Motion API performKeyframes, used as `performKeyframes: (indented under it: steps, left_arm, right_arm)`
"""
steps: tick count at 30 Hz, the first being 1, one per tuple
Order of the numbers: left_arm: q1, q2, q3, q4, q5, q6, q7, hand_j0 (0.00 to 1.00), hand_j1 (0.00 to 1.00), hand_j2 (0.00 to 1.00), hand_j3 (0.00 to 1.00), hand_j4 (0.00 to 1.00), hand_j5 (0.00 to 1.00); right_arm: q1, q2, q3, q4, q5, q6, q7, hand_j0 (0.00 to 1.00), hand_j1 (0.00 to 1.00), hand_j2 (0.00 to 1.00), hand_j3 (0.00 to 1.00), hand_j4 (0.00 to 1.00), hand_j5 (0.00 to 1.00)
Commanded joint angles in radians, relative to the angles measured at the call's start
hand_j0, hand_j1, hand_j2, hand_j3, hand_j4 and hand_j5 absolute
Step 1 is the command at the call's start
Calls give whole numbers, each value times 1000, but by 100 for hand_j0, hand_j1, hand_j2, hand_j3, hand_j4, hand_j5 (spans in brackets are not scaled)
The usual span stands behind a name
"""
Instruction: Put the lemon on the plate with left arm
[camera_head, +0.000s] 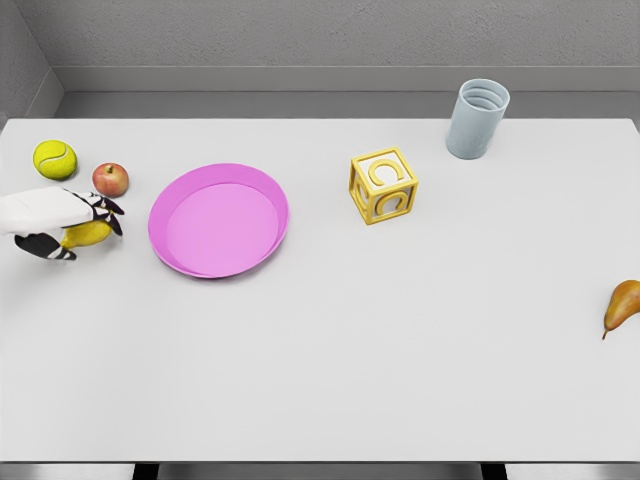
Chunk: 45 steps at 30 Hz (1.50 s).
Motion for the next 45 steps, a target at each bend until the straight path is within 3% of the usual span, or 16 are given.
performKeyframes:
  steps: [1, 12, 21, 35, 43, 44, 45]
  left_arm:
    - [-2, 0, 1, -2, 7, 3, 1, 70, 70, 70, 70, 70, 70]
    - [-28, -10, -4, -27, 48, 3, 1, 70, 70, 70, 70, 70, 70]
    - [-26, -48, -10, -139, 58, 3, 1, 70, 70, 70, 70, 70, 70]
    - [-29, -140, -19, -139, 44, 3, 1, 70, 70, 70, 70, 70, 70]
    - [-64, -217, -19, -135, 19, 3, 1, 71, 71, 71, 71, 71, 71]
    - [-71, -220, -19, -131, 21, 3, 1, 74, 74, 74, 74, 74, 74]
    - [-71, -227, -13, -129, 28, 3, 1, 100, 100, 100, 100, 100, 100]
  right_arm:
    - [0, 0, 0, 0, -1, 0, 0, 100, 100, 100, 100, 100, 100]
    - [0, 0, 1, 0, -1, 0, 0, 100, 100, 100, 100, 100, 100]
    - [0, 0, 0, 0, -1, 0, 0, 100, 100, 100, 100, 100, 100]
    - [0, 0, 0, 0, -1, 0, 0, 100, 100, 100, 100, 100, 100]
    - [0, 0, 0, 0, -1, 0, 0, 100, 100, 100, 100, 100, 100]
    - [0, 0, 0, 0, -1, 0, 0, 100, 100, 100, 100, 100, 100]
    - [0, 0, 0, 0, -1, 0, 0, 100, 100, 100, 100, 100, 100]
